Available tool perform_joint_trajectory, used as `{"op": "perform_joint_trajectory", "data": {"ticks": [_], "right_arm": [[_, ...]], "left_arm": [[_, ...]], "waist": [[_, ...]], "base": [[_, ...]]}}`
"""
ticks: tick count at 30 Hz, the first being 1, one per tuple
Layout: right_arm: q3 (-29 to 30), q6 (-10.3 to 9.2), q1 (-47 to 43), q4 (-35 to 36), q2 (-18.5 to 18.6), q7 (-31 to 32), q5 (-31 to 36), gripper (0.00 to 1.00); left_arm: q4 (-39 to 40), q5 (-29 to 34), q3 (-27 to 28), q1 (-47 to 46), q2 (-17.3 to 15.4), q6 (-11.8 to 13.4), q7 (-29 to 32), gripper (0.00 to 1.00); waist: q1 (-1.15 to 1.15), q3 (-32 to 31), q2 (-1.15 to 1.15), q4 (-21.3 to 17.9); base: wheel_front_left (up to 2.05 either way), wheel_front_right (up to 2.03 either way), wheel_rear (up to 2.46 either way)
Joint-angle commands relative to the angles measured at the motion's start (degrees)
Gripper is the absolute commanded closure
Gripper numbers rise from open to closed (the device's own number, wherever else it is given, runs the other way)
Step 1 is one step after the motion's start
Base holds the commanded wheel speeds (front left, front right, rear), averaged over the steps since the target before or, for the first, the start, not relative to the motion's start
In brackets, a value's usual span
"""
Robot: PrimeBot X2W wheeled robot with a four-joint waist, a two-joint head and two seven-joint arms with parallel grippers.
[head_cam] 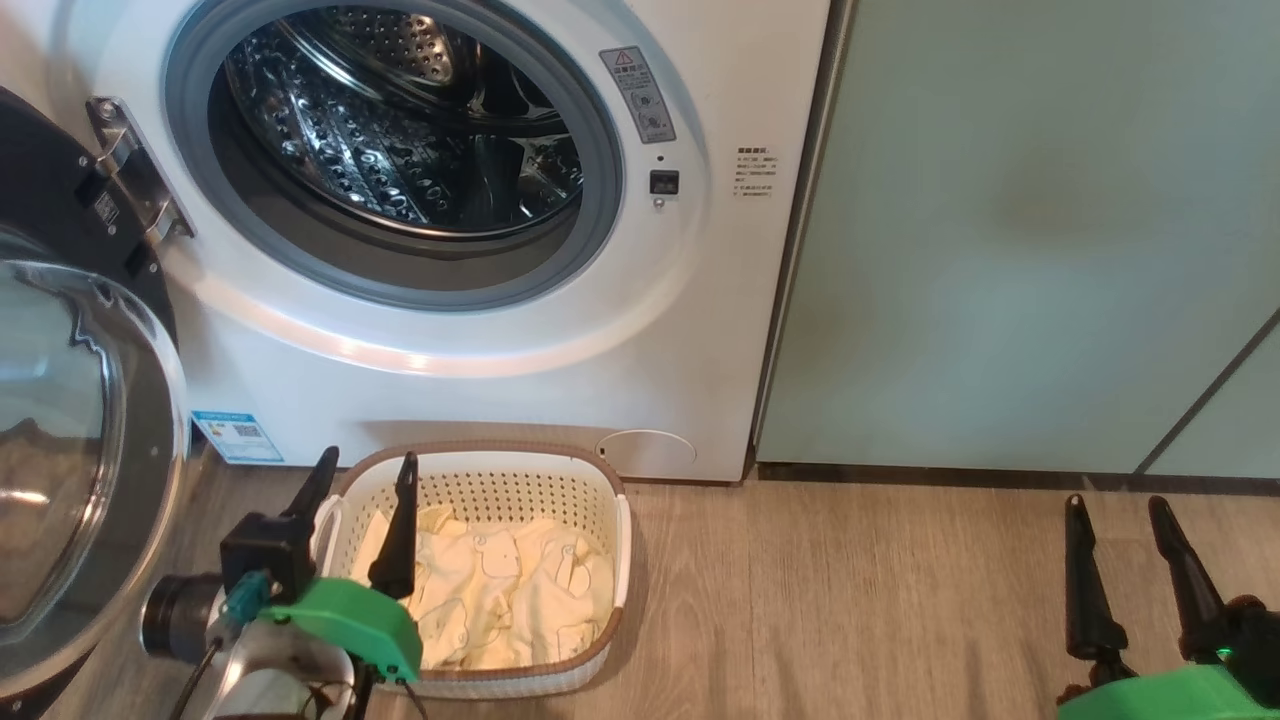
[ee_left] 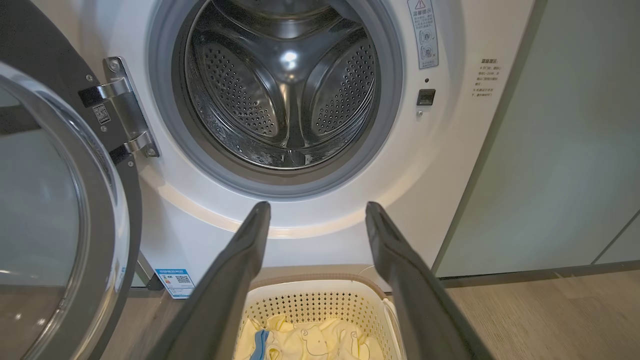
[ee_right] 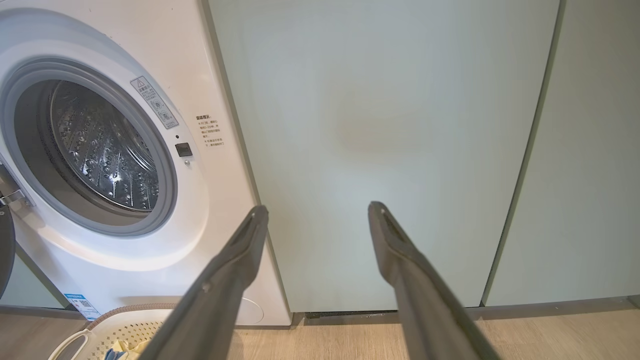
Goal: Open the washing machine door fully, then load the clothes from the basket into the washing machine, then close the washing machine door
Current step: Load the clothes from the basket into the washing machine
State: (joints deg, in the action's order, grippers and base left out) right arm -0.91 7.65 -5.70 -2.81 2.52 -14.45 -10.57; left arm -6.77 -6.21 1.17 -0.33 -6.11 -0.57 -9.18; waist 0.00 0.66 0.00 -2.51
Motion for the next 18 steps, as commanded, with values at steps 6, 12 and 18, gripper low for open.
{"op": "perform_joint_trajectory", "data": {"ticks": [6, 12, 18], "right_arm": [[-1.32, -0.16, 2.04, 1.76, 0.36, -0.55, -0.11, 0.00], [-1.37, -0.16, 1.95, 1.88, 0.36, -0.55, -0.04, 0.00], [-1.53, -0.16, 2.20, 2.26, 0.36, -0.55, -0.02, 0.00]], "left_arm": [[1.35, -0.58, 1.26, -2.75, -1.29, 0.30, -0.35, 0.00], [0.77, -1.00, 0.68, -2.87, -1.31, 0.15, -0.32, 0.00], [-2.29, -2.54, -1.51, -3.76, -0.65, -1.84, 0.80, 0.00]], "waist": [[0.00, -0.15, 0.00, -0.16], [0.00, -0.09, 0.00, -0.11], [0.00, 0.98, 0.00, -0.23]], "base": [[0.00, 0.00, 0.00], [0.00, 0.00, 0.00], [0.00, 0.00, 0.00]]}}
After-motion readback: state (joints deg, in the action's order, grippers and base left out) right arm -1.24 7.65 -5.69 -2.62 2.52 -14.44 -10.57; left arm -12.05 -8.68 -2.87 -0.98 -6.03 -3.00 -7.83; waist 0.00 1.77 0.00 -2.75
